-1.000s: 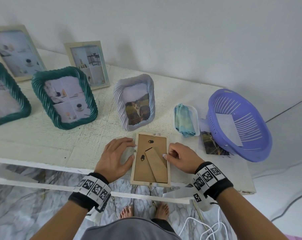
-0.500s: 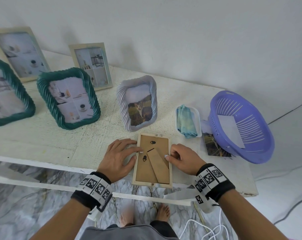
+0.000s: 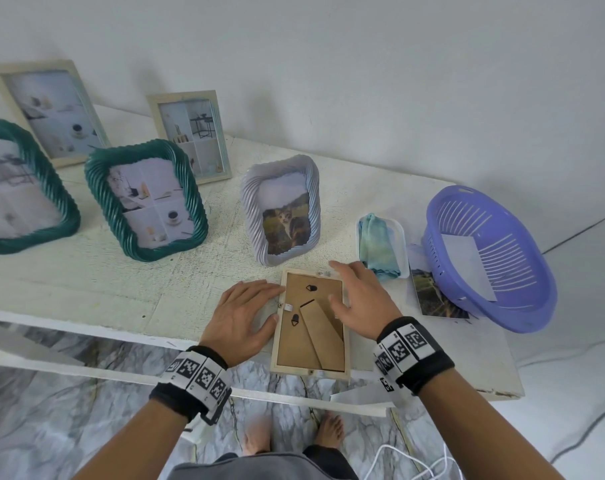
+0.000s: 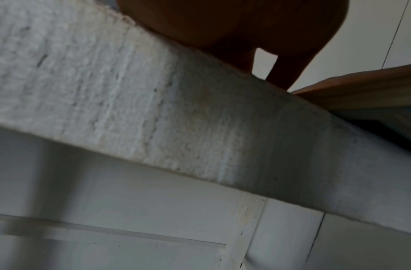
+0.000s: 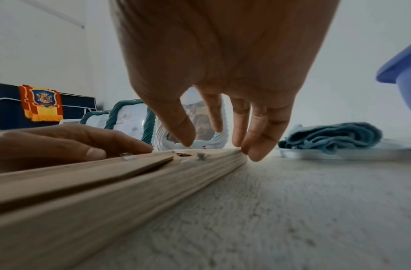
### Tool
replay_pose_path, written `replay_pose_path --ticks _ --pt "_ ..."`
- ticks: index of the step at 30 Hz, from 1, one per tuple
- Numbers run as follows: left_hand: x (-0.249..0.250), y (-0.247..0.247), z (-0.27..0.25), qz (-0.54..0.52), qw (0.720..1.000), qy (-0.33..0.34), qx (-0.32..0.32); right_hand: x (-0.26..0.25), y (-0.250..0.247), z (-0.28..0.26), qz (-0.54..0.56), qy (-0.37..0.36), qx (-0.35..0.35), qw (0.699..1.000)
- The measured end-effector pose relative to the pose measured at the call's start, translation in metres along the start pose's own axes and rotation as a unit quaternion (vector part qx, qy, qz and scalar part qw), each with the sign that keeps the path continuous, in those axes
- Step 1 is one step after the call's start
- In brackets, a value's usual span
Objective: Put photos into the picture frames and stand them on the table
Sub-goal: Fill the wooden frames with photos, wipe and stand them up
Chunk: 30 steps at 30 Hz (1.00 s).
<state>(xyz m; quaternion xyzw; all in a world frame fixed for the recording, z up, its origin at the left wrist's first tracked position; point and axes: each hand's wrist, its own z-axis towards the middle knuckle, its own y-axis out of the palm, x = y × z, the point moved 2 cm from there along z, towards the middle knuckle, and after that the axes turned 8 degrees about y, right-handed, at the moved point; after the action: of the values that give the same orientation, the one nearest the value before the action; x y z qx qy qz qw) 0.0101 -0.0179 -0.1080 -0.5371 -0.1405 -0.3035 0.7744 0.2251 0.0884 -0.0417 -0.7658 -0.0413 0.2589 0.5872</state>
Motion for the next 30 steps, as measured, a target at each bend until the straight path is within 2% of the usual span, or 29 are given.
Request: replay_pose_path --ticks 3,9,20,25,30 --pt "-0.002 0.0 0.0 0.003 1.0 0.001 -0.004 -0.006 0.004 0.004 -0.034 0.017 -0.03 0.999" --pt "-0.003 0.001 0.0 0.015 1.0 0.012 -0.008 -0.007 0.009 -0.001 -0.017 0.023 -0.05 0.998" --pt "-0.002 0.002 0.001 0.013 1.0 0.012 0.001 0.0 0.009 -0.011 0.085 0.03 -0.069 0.993" --pt "-0.004 0.002 0.0 0.011 1.0 0.006 0.004 -0.009 0.011 -0.041 0.135 0.048 -0.107 0.984" --pt "-0.003 0.002 0.001 0.008 1.0 0.007 0.009 -0.013 0.03 -0.073 0.097 0.037 -0.136 0.985"
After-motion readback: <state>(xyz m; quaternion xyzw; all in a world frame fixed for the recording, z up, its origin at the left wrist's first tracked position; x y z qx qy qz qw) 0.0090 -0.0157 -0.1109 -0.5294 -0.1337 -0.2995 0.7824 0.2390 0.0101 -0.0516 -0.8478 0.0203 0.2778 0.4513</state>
